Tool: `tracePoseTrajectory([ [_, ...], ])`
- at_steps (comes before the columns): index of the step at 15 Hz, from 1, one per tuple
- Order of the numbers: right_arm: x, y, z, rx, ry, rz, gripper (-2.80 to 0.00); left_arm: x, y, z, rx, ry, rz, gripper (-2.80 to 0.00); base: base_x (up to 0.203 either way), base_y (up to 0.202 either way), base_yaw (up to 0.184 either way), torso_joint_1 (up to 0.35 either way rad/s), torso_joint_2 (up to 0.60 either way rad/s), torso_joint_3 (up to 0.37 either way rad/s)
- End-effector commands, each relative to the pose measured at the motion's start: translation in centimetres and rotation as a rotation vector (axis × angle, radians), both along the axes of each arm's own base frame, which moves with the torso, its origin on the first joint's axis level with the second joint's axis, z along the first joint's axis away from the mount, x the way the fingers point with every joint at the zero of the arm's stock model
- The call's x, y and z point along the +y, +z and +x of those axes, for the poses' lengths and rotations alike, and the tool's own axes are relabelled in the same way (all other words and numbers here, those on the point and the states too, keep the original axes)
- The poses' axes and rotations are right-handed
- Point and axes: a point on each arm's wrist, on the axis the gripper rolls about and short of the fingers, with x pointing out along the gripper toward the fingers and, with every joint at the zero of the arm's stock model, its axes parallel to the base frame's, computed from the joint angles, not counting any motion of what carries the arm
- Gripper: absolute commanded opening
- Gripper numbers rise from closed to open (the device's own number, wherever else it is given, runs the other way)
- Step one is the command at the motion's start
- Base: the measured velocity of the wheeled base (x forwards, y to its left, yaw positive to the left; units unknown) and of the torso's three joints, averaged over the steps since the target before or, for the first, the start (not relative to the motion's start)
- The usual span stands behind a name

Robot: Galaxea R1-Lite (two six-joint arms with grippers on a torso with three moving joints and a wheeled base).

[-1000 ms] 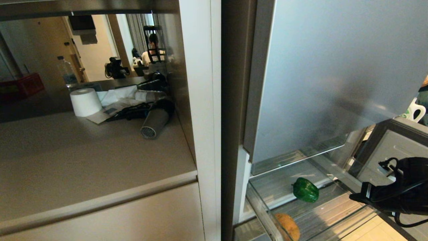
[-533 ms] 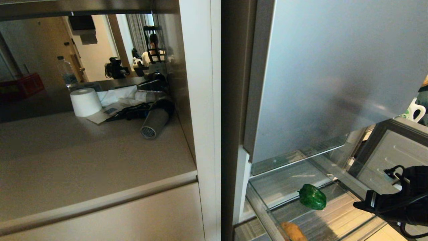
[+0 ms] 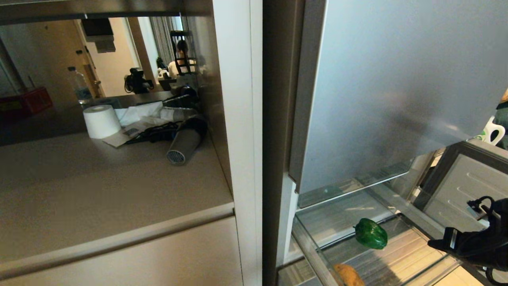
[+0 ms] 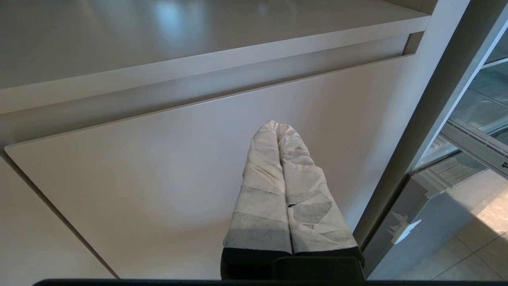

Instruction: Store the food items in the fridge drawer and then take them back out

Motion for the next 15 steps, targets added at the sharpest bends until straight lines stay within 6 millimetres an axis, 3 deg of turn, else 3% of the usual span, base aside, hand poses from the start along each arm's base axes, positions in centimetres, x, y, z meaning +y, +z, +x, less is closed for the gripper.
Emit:
tracePoseTrajectory([
  [1, -0.2, -0.4, 0.6, 0.004, 0.003, 0.007, -2.80, 0.0, 0.0, 0.0, 0.000, 0.000, 0.000, -2.80, 0.000, 0.000, 0.000, 0.000, 0.00, 0.000],
  [5, -0.5, -2.4, 1.3, 0.054, 0.013, 0.045, -2.80, 0.0, 0.0, 0.0, 0.000, 0.000, 0.000, -2.80, 0.000, 0.000, 0.000, 0.000, 0.00, 0.000],
  [11, -1.5, -1.8, -0.6, 0.034, -0.008, -0.008, -2.80, 0.0, 0.0, 0.0, 0.000, 0.000, 0.000, -2.80, 0.000, 0.000, 0.000, 0.000, 0.00, 0.000],
  [15, -1.7, -1.5, 0.9, -0.001, 0.025, -0.023, -2.80, 0.0, 0.0, 0.0, 0.000, 0.000, 0.000, -2.80, 0.000, 0.000, 0.000, 0.000, 0.00, 0.000],
])
